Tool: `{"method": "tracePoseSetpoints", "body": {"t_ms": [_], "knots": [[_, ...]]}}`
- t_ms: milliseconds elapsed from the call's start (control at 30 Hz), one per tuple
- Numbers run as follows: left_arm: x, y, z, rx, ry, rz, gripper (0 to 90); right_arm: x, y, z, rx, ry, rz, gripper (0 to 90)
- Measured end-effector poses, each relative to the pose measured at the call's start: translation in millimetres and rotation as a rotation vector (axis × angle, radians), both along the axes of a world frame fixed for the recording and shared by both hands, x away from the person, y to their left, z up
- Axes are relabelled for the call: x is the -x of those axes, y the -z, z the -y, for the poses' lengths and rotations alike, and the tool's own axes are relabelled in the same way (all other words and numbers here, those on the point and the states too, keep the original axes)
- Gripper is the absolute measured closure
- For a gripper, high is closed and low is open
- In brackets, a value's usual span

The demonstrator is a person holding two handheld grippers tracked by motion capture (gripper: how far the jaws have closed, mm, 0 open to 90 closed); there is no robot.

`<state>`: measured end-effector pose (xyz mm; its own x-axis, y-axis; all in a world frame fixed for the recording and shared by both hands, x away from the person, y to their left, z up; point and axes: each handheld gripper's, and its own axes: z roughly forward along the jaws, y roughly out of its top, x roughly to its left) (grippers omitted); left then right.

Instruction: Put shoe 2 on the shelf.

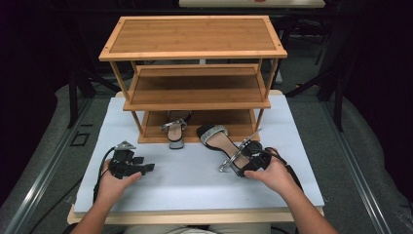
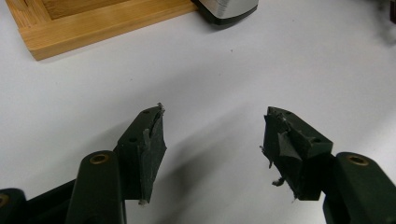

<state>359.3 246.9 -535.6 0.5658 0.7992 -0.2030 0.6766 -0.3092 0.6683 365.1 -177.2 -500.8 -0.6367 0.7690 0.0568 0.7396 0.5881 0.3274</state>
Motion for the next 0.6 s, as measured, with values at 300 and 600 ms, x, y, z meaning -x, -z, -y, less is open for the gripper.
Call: {"method": "tracePoseSetpoints", "body": {"t_ms": [300,600], "knots": [[0.7,-0.7,0.2,0.004,0.001,0.000,38.2,7.2,8.3,-32.7,-0.064,-0.106,0.021,33.4],[0.2,-0.2,0.2,0.001,0.002,-0.001,38.2,6.3,19.7,-37.9,-0.163,-0.087,0.041,27.0]]}}
